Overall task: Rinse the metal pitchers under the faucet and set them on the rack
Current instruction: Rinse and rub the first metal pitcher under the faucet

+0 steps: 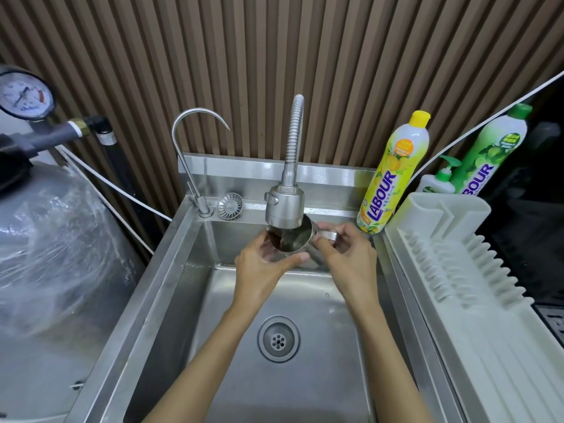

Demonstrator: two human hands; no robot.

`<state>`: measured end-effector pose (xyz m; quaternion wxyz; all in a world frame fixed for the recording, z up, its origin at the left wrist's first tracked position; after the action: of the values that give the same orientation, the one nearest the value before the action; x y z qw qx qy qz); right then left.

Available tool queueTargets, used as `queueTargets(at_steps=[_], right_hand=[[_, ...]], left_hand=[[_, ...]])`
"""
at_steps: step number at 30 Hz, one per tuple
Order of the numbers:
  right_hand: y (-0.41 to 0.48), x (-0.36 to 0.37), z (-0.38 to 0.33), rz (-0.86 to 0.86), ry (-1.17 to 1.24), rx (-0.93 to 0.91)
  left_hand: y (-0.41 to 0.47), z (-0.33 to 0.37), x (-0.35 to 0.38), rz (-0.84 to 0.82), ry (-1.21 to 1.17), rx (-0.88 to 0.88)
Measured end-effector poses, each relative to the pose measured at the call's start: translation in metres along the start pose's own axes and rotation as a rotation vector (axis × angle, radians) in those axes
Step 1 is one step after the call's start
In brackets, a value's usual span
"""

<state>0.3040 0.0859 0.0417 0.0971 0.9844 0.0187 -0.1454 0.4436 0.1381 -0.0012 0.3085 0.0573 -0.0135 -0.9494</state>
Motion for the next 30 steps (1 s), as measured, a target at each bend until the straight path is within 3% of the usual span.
queueTargets(at_steps=[3,6,8,11,15,19,22,24,27,30], right_hand=[[0.004,0.021,0.011,-0.101,0.368,0.084],[0.004,0.044,0.029,-0.250,0.678,0.280],[-0.004,0.049,0.037,-0.325,0.734,0.388],[-0.013,0.045,0.039,-0.334,0.580,0.433],[-0.009,0.023,0.027,-0.202,0.320,0.396],[0.002,-0.001,0.008,-0.040,-0.071,0.141],[0.003,-0.005,-0.003,0.021,-0.166,0.024],[0.003,-0.001,-0.002,0.002,-0.043,0.032],[0.005,0.017,0.014,-0.079,0.323,0.168],[0.002,0.035,0.032,-0.175,0.589,0.360]], left_hand=[[0.003,0.012,-0.004,0.112,-0.125,0.103],[0.002,0.025,-0.016,0.193,0.051,0.259],[-0.001,0.030,-0.023,0.230,0.184,0.280],[-0.004,0.027,-0.029,0.278,0.306,0.208],[-0.007,0.019,-0.028,0.226,0.343,0.106],[-0.004,0.005,-0.016,0.071,0.146,-0.043],[0.001,-0.004,-0.005,-0.050,-0.086,-0.114],[0.003,-0.004,-0.001,-0.045,-0.164,-0.087],[0.006,0.002,-0.001,0.049,-0.221,0.023],[0.008,0.013,-0.011,0.141,-0.041,0.169]])
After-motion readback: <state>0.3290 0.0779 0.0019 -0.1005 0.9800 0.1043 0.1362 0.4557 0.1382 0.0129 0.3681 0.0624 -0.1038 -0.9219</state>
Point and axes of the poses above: each hand's wrist, its own y-axis towards the middle knuckle, its own x-axis out of the palm, z = x × y, the point moved 5 cm from there along y, towards the middle knuckle, and after that the axes turned 5 degrees about z, right-handed, at the moved point
